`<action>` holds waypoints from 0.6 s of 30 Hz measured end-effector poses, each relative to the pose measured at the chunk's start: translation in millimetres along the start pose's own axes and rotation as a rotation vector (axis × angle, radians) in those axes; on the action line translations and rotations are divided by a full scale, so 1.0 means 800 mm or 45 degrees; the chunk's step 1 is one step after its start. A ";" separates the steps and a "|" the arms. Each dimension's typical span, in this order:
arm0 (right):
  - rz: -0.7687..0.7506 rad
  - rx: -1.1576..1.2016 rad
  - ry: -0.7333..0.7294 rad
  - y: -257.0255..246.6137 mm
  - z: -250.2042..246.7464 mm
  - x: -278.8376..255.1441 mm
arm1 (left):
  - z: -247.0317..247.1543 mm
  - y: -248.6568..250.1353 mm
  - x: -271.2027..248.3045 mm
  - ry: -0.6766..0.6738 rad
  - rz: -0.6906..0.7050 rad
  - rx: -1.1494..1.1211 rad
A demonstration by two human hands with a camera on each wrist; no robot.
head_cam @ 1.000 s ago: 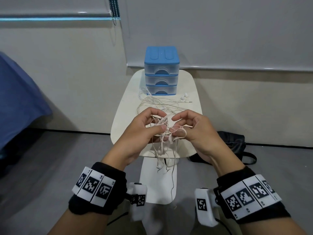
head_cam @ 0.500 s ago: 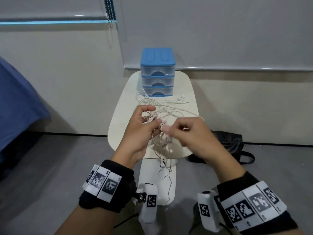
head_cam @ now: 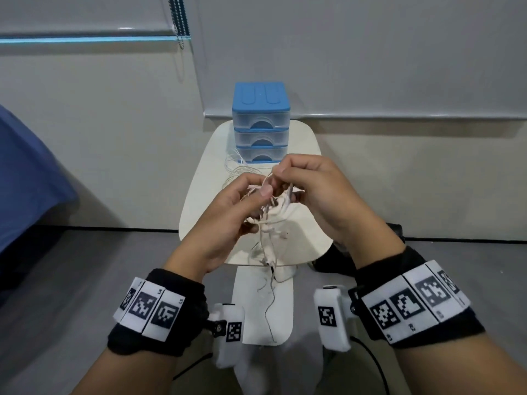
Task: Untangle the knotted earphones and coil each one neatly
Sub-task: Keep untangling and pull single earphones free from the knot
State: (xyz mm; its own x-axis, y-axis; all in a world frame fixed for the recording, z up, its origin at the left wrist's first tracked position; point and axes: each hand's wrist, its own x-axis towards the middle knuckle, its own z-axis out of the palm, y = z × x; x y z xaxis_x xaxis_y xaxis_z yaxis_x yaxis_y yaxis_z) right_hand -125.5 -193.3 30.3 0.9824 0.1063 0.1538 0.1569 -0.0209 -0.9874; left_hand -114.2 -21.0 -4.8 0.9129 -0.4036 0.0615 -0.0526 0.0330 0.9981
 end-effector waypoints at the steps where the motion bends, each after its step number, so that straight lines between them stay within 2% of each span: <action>1: -0.023 0.052 0.024 -0.004 -0.001 0.001 | -0.001 0.001 0.001 0.006 0.015 0.075; 4: -0.173 0.389 0.065 -0.018 -0.006 -0.003 | -0.005 -0.005 0.001 -0.045 0.014 0.244; 8: -0.330 0.932 -0.070 -0.030 -0.010 -0.010 | -0.007 -0.009 -0.007 -0.065 -0.069 0.232; 10: -0.352 0.953 -0.099 -0.030 -0.010 -0.012 | -0.009 -0.009 -0.006 0.009 -0.089 0.217; 14: -0.366 0.845 0.049 -0.026 -0.016 -0.017 | -0.014 -0.008 -0.003 0.187 -0.071 0.181; 18: -0.323 1.181 0.138 -0.022 -0.021 -0.017 | -0.012 -0.017 0.005 0.433 0.005 0.271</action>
State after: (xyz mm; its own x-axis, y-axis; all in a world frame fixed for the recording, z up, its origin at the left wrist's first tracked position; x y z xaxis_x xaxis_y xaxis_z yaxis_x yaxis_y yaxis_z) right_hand -139.7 -210.8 46.5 0.9417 -0.0934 0.3233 0.2684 0.7879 -0.5542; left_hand -105.9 -14.5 -18.0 0.9926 -0.0769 0.0942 -0.1061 -0.1708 0.9796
